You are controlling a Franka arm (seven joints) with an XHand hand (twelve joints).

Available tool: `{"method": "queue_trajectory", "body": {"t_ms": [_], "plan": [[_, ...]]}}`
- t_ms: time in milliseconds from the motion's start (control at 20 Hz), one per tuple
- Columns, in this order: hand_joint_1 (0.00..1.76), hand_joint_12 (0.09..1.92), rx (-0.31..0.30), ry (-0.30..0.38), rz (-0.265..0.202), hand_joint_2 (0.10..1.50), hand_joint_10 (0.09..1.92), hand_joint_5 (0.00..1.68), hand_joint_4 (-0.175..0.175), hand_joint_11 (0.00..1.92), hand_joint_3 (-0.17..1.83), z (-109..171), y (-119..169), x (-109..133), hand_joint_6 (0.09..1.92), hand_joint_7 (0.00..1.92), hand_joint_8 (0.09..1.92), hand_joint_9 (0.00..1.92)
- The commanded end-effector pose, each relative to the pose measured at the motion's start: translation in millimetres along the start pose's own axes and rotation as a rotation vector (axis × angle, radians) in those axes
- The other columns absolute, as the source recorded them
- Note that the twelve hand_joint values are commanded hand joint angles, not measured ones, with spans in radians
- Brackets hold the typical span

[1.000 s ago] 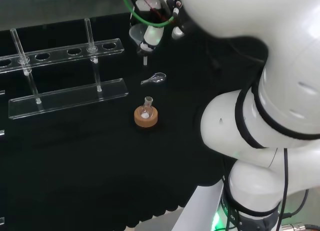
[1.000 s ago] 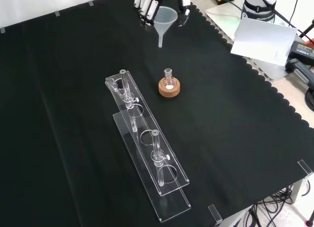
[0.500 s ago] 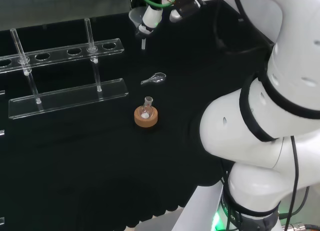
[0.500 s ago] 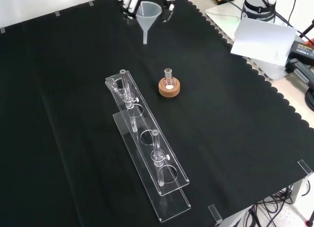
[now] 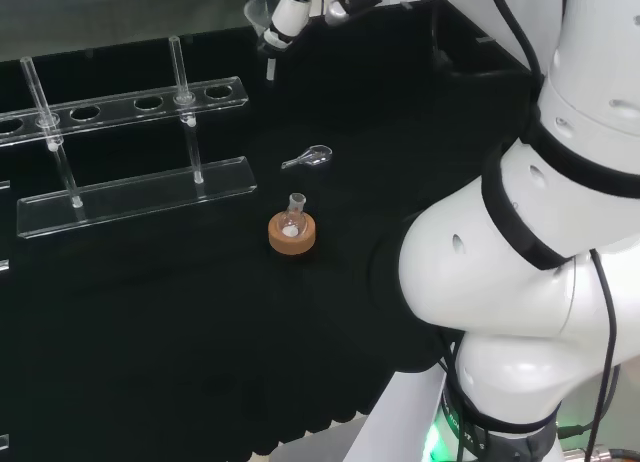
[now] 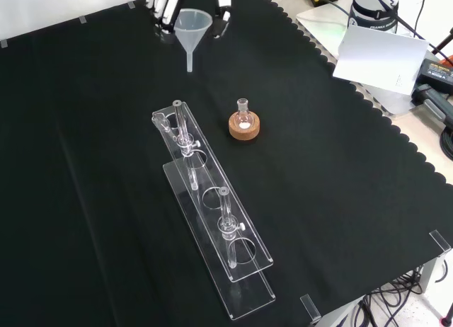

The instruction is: Put the funnel back on the funnel stand.

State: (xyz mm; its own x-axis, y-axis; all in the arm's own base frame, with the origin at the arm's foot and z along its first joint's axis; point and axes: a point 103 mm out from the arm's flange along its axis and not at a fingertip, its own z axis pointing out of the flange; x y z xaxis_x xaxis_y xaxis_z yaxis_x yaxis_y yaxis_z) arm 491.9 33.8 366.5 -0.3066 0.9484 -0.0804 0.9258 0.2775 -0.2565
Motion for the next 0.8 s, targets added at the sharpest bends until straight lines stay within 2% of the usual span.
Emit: {"method": "queue_trajectory", "body": {"t_ms": [50,300,800], "plan": [[0.88,1.14,-0.002,-0.005,-0.031,0.64,0.29,0.72,0.019,0.81,0.60,1,26,-3,0.56,0.68,0.60,1.08],[0.88,1.14,-0.007,-0.009,-0.070,0.64,0.29,0.72,0.019,0.81,0.60,1,38,4,0.57,0.68,0.60,1.08],[0.89,1.13,-0.005,-0.025,-0.115,0.64,0.29,0.72,0.017,0.82,0.60,-2,57,25,0.58,0.68,0.60,1.08]]}}
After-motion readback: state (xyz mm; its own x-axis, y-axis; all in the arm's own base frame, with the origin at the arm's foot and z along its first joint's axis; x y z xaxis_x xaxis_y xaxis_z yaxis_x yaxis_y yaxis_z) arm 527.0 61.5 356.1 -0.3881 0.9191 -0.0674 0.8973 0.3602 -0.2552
